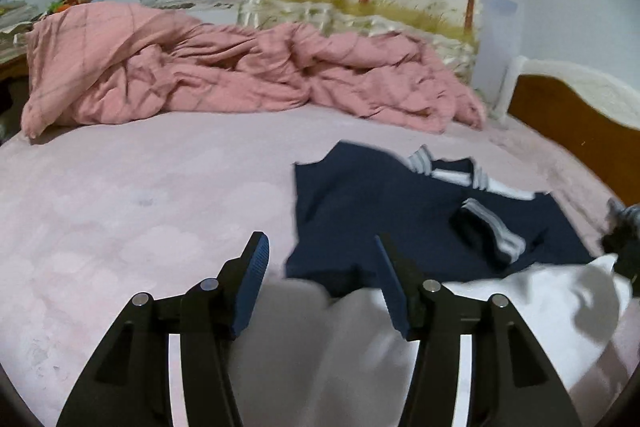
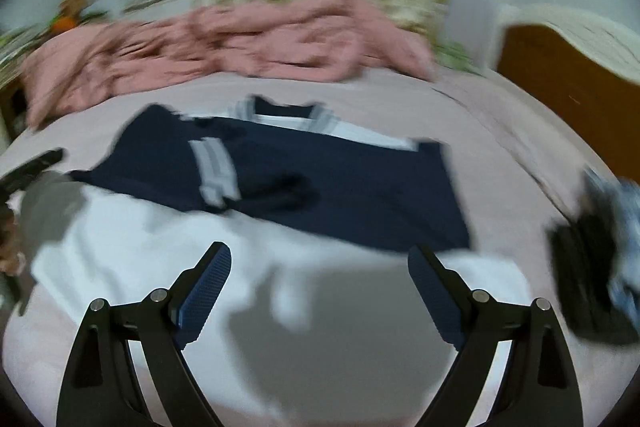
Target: Fold large clothes
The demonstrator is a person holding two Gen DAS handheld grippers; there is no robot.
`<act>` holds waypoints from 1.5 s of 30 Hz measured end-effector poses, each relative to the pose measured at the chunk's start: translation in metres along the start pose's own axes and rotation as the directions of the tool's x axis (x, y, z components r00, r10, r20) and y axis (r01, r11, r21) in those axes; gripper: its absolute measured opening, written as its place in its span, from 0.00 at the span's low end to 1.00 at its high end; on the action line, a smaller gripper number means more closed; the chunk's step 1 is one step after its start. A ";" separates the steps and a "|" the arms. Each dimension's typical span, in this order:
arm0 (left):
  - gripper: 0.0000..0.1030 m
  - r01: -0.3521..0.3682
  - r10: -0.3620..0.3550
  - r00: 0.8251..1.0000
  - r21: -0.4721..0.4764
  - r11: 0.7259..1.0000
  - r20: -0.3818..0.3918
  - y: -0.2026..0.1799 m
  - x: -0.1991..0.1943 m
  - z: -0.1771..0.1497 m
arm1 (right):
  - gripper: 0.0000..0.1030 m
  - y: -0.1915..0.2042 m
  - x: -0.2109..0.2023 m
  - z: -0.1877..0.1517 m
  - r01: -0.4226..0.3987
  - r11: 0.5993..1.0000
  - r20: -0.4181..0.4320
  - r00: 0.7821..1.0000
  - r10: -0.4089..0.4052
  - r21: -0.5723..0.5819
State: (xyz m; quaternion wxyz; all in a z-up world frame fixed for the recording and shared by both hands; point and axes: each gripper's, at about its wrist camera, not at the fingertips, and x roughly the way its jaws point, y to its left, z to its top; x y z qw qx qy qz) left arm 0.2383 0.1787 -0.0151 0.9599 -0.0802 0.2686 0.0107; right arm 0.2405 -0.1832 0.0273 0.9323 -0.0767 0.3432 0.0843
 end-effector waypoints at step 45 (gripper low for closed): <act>0.65 -0.050 0.043 0.994 0.077 0.996 0.098 0.000 -0.006 -0.019 | 0.06 -0.186 0.125 0.065 0.375 0.896 -0.289 0.908 -0.303 0.239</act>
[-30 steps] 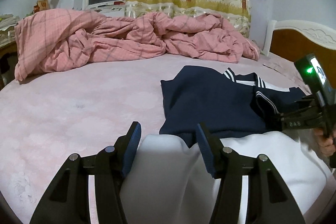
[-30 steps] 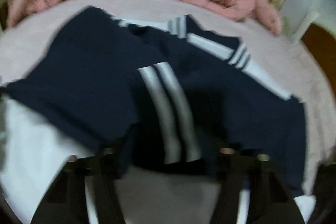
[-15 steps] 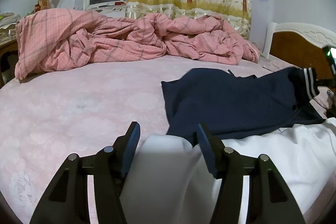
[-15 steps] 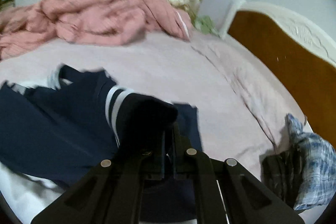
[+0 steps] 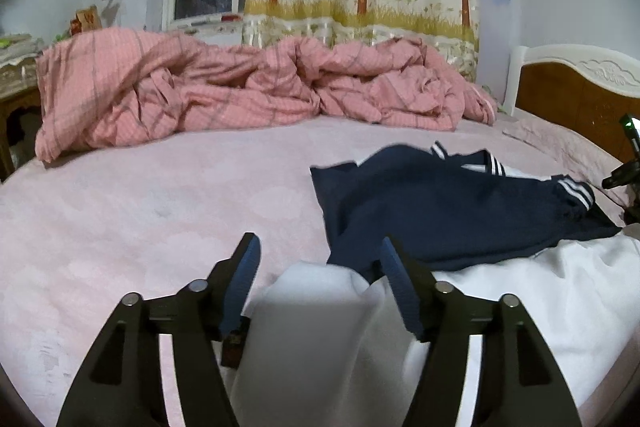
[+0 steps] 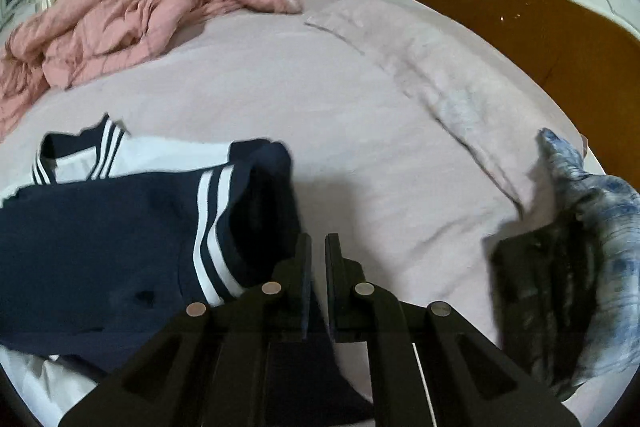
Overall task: Fold large clothes
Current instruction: 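Open the right gripper and withdraw it from the sleeve, then grasp the white hem edge with both grippers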
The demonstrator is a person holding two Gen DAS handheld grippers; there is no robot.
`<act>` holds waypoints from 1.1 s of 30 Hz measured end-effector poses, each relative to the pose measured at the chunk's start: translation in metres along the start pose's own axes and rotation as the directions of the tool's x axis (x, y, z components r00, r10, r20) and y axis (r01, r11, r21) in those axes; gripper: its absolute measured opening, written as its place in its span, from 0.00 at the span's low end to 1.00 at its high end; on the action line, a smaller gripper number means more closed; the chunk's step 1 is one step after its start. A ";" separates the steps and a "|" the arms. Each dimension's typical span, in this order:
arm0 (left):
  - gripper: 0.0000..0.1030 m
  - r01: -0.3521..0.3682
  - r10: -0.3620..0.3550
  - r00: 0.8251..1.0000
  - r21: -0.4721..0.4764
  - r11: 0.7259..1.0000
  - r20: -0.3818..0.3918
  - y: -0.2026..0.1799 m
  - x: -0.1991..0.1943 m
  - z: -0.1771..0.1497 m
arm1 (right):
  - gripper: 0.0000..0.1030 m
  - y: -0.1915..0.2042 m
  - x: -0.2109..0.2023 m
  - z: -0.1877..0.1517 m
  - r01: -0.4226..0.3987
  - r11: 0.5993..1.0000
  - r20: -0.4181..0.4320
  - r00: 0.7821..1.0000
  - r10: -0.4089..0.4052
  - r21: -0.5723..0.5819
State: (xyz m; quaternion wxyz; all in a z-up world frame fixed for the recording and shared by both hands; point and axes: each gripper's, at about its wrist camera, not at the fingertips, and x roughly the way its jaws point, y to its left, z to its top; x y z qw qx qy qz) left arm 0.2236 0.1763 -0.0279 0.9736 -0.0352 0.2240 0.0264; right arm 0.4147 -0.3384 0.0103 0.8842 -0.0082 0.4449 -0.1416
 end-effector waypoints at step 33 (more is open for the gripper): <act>1.00 0.086 -0.151 0.933 0.205 0.975 0.325 -0.166 -0.251 0.033 | 0.89 -0.056 -0.306 -0.224 -0.333 0.929 0.484 0.793 0.370 -0.163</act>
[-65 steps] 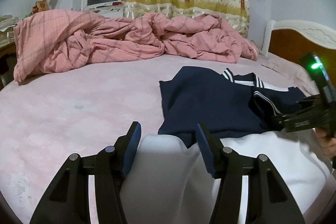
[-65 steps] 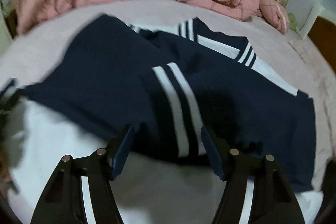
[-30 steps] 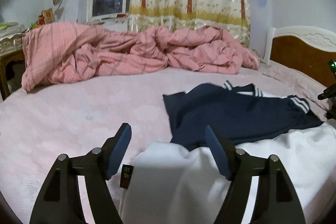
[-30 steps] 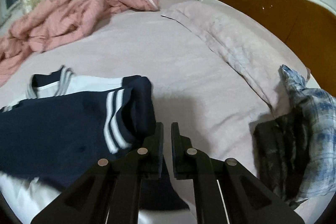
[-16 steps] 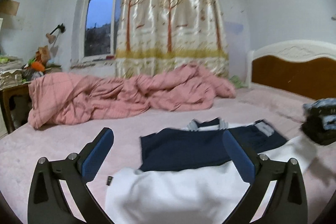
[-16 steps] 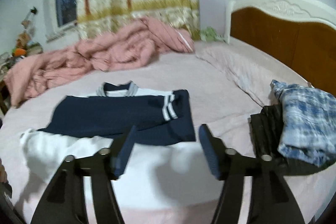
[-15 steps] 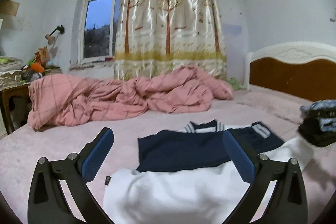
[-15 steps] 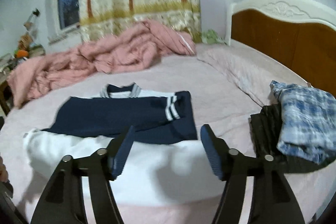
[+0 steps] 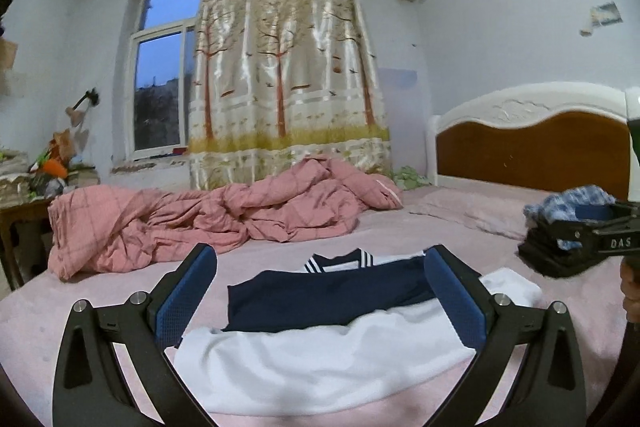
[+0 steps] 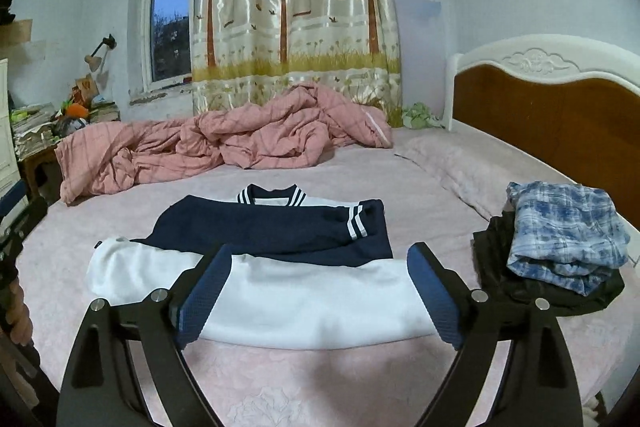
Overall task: Fold large clothes
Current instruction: 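Grasp the white hem edge with both grippers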
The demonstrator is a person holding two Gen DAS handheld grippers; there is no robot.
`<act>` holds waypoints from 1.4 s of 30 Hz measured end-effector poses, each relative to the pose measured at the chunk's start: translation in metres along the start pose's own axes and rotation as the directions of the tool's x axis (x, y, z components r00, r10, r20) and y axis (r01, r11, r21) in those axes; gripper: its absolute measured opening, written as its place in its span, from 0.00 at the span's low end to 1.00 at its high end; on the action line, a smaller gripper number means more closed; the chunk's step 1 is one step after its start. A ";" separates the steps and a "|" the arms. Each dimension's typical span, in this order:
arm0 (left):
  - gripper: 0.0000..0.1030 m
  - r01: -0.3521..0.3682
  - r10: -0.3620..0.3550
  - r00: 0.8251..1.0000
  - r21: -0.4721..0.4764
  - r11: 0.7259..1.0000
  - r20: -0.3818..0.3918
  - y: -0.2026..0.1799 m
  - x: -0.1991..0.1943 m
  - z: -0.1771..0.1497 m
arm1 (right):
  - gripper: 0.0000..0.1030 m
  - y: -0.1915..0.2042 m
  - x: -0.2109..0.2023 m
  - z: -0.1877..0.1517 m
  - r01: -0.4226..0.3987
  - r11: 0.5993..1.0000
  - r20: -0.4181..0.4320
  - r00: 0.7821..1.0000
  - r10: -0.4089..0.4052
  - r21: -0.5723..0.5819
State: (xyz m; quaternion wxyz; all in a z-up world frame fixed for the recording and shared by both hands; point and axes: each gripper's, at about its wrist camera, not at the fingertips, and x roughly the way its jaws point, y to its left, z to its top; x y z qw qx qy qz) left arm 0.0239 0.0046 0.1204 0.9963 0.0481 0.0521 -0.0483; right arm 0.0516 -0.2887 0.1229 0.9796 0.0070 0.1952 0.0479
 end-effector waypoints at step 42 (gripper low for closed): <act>1.00 0.146 0.116 0.795 0.373 0.916 -0.595 -0.053 0.136 -0.175 | 0.99 0.100 0.175 -0.125 -0.141 0.839 -0.448 0.884 -0.132 -0.526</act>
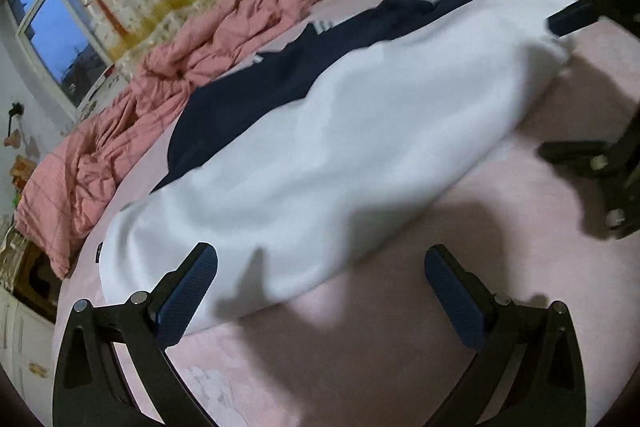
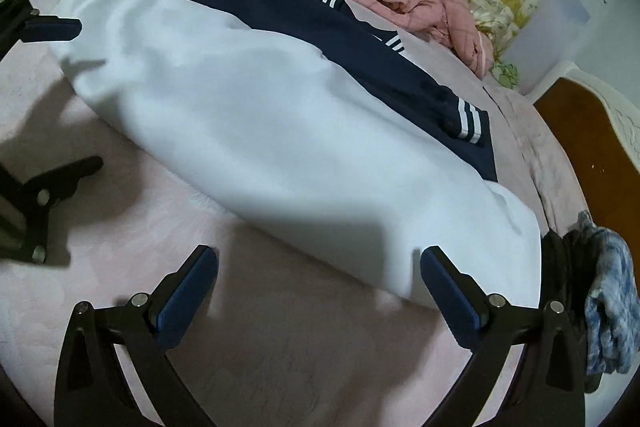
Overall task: Fold large clothes
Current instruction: 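Grasp the white hem edge with both grippers, then lift the hem with both grippers and fold it over the navy sleeves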
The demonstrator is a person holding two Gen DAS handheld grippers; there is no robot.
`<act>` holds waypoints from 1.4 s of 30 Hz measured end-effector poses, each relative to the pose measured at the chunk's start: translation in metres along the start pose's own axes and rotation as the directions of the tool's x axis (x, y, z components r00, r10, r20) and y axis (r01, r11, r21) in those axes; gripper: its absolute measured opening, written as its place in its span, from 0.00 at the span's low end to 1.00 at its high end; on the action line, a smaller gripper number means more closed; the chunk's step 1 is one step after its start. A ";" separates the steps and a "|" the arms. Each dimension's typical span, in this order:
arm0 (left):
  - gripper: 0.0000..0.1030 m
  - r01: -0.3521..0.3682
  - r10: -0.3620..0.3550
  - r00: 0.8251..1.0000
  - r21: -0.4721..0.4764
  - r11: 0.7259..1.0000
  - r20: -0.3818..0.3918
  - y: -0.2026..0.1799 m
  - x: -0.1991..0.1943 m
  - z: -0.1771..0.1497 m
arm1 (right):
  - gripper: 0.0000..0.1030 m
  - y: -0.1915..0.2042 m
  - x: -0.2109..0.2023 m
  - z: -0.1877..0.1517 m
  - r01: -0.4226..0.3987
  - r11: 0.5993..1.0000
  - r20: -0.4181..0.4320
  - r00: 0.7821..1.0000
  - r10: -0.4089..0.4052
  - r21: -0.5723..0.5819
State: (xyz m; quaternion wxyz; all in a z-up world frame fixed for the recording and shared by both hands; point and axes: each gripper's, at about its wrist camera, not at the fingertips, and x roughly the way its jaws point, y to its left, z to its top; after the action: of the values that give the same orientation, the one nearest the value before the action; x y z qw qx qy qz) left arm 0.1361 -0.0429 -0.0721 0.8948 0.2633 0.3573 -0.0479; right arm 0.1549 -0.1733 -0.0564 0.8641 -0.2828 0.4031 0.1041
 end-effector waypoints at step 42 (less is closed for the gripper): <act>0.24 -0.042 0.041 0.999 -0.425 0.904 -0.011 0.074 -0.122 -0.107 | 0.22 -0.040 -0.116 -0.132 0.148 0.937 -0.006 0.988 -0.155 0.317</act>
State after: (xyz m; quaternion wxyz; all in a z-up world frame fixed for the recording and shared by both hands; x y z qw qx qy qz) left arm 0.0002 0.0620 -0.0236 0.9312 0.0696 0.3541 0.0503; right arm 0.0113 -0.2756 -0.0205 0.9075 -0.1696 0.3833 -0.0261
